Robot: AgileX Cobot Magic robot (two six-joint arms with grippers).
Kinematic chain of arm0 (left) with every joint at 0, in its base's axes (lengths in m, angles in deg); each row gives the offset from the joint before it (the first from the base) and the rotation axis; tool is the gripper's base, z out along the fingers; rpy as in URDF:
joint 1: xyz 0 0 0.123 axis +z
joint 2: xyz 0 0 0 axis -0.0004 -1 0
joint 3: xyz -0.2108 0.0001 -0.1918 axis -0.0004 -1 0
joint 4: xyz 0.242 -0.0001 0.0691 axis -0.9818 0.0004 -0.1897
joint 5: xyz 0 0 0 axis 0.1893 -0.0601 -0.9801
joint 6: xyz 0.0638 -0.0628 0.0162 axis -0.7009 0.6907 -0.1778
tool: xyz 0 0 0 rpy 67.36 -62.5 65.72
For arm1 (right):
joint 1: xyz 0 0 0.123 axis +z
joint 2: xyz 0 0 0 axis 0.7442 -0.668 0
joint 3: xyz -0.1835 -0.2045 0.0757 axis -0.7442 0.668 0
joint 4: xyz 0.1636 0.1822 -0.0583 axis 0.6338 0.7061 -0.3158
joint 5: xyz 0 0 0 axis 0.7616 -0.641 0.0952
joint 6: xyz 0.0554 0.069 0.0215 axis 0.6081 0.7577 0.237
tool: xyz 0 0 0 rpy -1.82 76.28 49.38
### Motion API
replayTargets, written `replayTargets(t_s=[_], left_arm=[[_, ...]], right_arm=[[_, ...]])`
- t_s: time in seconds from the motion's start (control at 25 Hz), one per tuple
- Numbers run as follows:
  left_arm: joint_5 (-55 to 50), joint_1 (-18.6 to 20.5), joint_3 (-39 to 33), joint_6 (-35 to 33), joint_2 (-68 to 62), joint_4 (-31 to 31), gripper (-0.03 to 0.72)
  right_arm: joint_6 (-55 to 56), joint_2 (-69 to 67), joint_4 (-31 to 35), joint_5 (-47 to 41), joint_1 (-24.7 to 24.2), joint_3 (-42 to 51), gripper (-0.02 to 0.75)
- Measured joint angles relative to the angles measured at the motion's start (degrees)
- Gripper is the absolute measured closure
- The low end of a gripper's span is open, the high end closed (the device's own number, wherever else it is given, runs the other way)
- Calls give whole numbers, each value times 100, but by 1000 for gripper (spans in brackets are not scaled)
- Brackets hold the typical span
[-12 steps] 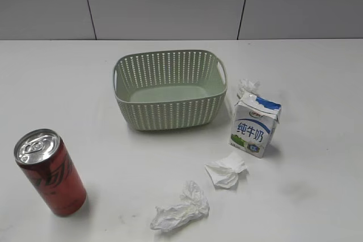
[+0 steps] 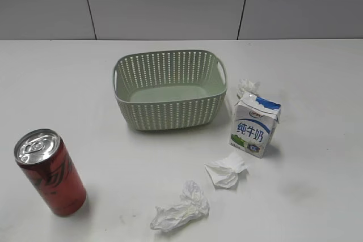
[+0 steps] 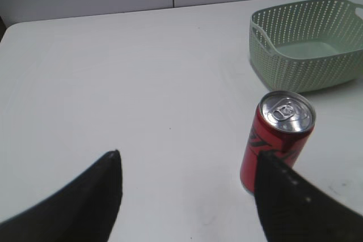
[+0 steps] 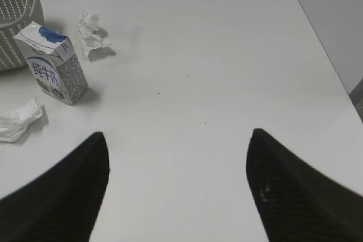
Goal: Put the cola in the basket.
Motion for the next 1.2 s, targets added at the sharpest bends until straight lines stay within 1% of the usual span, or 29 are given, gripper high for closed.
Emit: replayTargets(t_s=[0.52, 0.72, 0.92, 1.04, 1.2], left_arm=[[67, 0, 20, 0, -114, 21, 129], [372, 0, 237, 0, -730, 186, 66], [442, 0, 564, -38, -1728, 217, 57], [453, 0, 805, -350, -2383, 389, 60], [436, -5, 1077, -1287, -3271, 1136, 68]], right_arm=[[-6, 0, 0, 0, 0, 0, 167], [-6, 0, 0, 0, 0, 0, 167], [2, 0, 0, 0, 0, 0, 167], [2, 0, 0, 0, 0, 0, 167], [-4, 0, 0, 0, 0, 0, 167]])
